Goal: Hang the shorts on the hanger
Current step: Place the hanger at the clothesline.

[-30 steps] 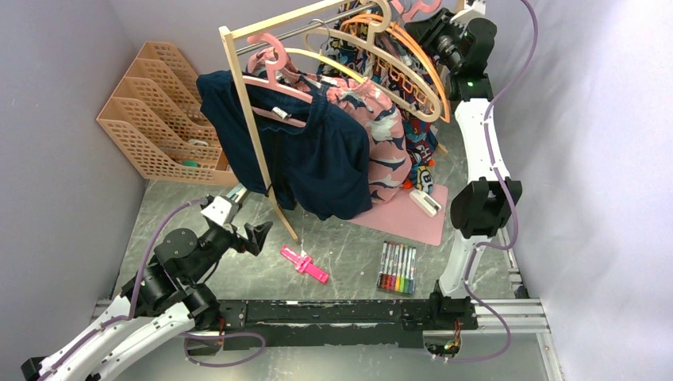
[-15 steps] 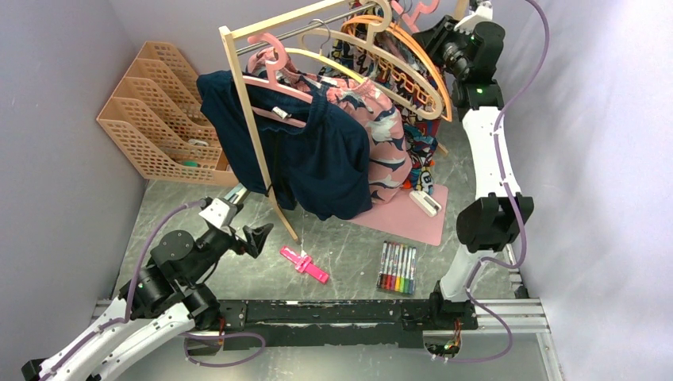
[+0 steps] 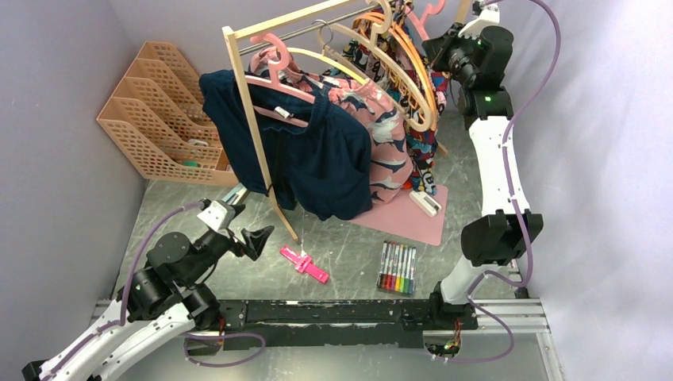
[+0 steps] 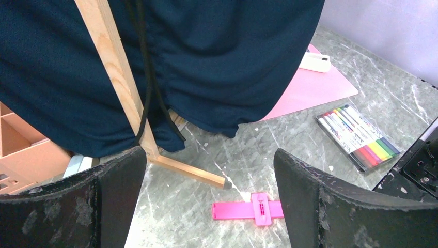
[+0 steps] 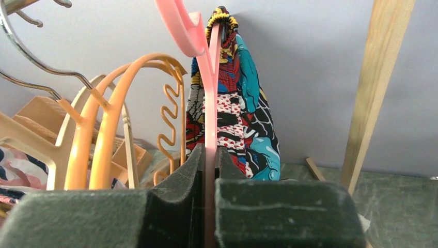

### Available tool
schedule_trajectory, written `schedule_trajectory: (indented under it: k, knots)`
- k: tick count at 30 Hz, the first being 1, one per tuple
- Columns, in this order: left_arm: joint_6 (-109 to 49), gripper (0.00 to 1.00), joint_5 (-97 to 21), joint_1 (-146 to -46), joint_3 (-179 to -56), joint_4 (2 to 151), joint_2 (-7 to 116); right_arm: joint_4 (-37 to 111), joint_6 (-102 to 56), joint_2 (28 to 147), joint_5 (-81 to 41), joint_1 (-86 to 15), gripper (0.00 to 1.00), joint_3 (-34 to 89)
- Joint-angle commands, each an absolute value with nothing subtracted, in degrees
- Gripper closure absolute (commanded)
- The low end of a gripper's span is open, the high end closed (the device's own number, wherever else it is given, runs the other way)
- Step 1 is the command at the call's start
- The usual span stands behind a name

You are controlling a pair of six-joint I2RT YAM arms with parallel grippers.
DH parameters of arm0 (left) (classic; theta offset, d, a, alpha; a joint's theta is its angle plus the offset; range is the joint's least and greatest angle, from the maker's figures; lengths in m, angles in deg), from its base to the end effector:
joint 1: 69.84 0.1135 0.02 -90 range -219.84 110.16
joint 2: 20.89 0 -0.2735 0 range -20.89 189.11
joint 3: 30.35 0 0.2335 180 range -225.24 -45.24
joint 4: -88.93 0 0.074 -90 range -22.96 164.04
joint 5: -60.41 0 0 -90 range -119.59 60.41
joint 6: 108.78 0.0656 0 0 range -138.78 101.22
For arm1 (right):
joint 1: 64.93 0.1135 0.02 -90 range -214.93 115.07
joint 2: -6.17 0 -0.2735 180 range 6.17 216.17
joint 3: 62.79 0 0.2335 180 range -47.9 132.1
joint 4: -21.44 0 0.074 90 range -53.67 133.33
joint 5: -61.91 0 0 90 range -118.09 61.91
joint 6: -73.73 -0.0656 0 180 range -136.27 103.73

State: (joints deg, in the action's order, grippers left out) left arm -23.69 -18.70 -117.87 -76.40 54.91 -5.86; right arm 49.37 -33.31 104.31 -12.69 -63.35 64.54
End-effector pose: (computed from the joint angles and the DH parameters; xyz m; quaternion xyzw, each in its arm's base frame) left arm 0.0722 -0.0617 0.2975 0.2046 0.6956 -0.2438 0.6441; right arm 0.3992 0.0284 0.5011 -0.0017 0.6996 0.2071 0.6839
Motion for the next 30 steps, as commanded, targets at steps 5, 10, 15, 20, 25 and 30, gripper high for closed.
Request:
schedule_trajectory:
  k: [5,10,15,20,25,30]
  knots:
    - [-23.2,0.04,-20.5,-117.4,-76.7,56.7,-6.6,50.7,-30.9,102.8,-17.0,-64.3,1.0,67.9]
    - [-23.2,0.03,-20.2,-117.4,-76.7,56.5,-6.6,51.0,-31.1,105.1,-18.2,-65.1,1.0,69.5]
    - [-23.1,0.03,-19.6,-117.4,-76.6,56.5,-6.6,50.3,-31.9,107.6,-19.0,-66.5,1.0,70.0]
    - [-23.0,0.03,-19.5,-117.4,-76.5,56.6,-6.6,48.5,-34.0,109.2,-18.5,-67.3,1.0,70.8]
    - [-23.1,0.03,-19.4,-117.4,-76.6,56.5,-6.6,47.8,-35.4,110.6,-21.4,-67.3,1.0,73.0]
    - [-23.0,0.03,-19.5,-117.4,-76.5,56.6,-6.7,49.3,-34.7,111.8,-24.8,-67.3,1.0,75.7]
